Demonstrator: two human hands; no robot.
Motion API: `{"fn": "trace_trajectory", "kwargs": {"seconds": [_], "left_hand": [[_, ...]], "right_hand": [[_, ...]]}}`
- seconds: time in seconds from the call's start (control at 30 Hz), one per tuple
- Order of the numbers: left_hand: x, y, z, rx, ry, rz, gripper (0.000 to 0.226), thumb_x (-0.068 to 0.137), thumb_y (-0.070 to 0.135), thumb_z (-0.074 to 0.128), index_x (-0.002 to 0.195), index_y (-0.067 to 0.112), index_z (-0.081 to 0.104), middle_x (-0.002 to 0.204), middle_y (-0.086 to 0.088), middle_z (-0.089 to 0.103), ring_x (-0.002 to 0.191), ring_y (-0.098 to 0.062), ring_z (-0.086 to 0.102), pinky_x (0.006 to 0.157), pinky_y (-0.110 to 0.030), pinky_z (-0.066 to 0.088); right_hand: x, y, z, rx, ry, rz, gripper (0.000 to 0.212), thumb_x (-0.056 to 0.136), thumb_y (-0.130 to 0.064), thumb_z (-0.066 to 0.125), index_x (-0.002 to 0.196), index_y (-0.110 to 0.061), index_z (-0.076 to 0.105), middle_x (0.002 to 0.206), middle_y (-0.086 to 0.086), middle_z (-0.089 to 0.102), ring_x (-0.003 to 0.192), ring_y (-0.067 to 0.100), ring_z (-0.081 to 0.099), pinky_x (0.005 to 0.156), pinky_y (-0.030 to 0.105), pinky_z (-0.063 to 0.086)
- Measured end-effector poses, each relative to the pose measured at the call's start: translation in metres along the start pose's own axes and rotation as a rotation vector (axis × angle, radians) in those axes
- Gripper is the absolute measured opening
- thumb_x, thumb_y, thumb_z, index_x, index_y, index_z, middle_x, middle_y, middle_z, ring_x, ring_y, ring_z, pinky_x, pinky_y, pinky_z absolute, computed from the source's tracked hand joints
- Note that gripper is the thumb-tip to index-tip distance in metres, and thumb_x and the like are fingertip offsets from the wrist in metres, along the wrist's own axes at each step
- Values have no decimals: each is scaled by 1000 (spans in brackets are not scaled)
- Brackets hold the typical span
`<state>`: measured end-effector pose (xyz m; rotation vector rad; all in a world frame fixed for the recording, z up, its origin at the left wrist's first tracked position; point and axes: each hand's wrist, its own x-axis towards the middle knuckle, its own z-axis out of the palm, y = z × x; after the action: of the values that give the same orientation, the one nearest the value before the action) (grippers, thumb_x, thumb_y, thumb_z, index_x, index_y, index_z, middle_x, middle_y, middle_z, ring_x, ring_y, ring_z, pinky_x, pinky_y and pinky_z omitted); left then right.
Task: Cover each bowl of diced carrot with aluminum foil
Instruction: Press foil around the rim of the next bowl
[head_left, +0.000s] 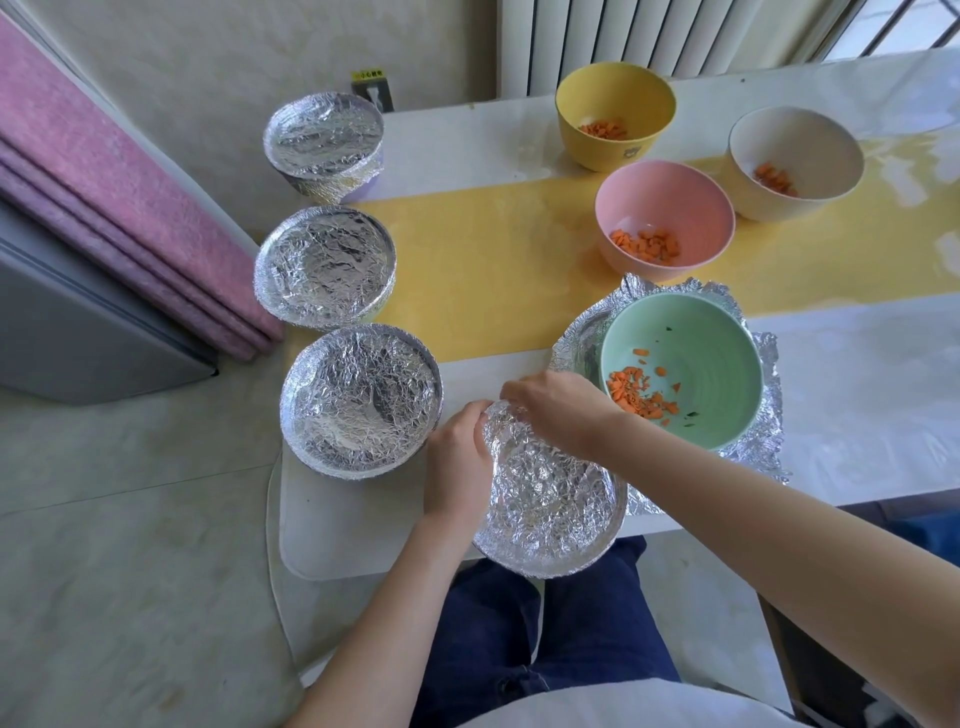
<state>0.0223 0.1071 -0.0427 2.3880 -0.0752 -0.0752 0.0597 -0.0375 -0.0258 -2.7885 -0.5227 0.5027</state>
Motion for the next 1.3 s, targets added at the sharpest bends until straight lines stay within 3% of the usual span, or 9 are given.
{"fn": "trace_trajectory", "kwargs": {"seconds": [0.23,0.33,0.43,0.57,0.67,0.9,1.03,1.17,1.3], "left_hand": [[-3,-1,0,23,13,17,29,95,4,47,120,8,61,106,-7,68,96,-21,62,81,-18,39],[-7,-4,2,19,24,22,28,94,3,47,117,9,62,100,-7,69,90,-24,63,76,-25,43],[-13,-7,1,-54,47,-16,29,95,2,45,117,10,62,103,-5,68,93,-23,62,75,-14,35],[-28,-5,1,-159,65,-117,38,97,1,35,132,10,49,130,-4,55,119,-18,50,87,2,25],[-38,-5,3,-201,64,-151,43,97,-2,31,137,10,41,140,-3,45,128,-13,40,89,7,19],[-15,-7,0,-188,3,-117,33,100,10,36,128,10,53,127,-2,57,114,-8,49,89,-8,30],[-8,-7,2,-138,-5,-159,31,99,7,36,123,11,56,118,-4,62,108,-17,54,85,-21,37],[-9,-4,5,-78,51,-184,31,98,4,37,119,10,59,108,-7,64,92,-14,52,76,-21,35],[-11,-3,6,-43,84,-173,33,96,0,38,119,9,59,107,-10,65,98,-24,58,77,-23,38]], "right_hand": [[-4,-2,3,-57,6,-34,42,90,3,42,129,-11,44,109,4,62,84,25,63,62,33,48],[-3,-5,11,-74,29,-64,32,95,-4,42,125,-13,46,106,4,59,88,25,62,63,35,48],[-2,-8,14,44,47,-42,27,99,-13,39,124,-10,48,111,7,58,95,27,60,73,39,50],[-8,-1,10,183,101,19,30,101,-16,38,128,-7,49,119,10,59,100,26,59,81,37,48],[-14,5,7,289,129,85,31,101,-18,37,125,-7,52,117,12,62,98,30,61,84,40,47],[-14,10,6,387,132,141,29,100,-12,42,123,-8,58,110,13,67,97,30,63,84,37,47],[-13,12,5,340,141,137,28,98,-6,41,118,-7,61,98,14,68,85,29,63,69,27,41],[-8,8,2,204,93,137,33,91,4,39,115,-7,59,85,14,66,69,27,59,59,32,44],[-4,3,-4,144,-12,131,46,83,12,36,121,-8,52,98,12,64,78,27,58,63,34,43]]}}
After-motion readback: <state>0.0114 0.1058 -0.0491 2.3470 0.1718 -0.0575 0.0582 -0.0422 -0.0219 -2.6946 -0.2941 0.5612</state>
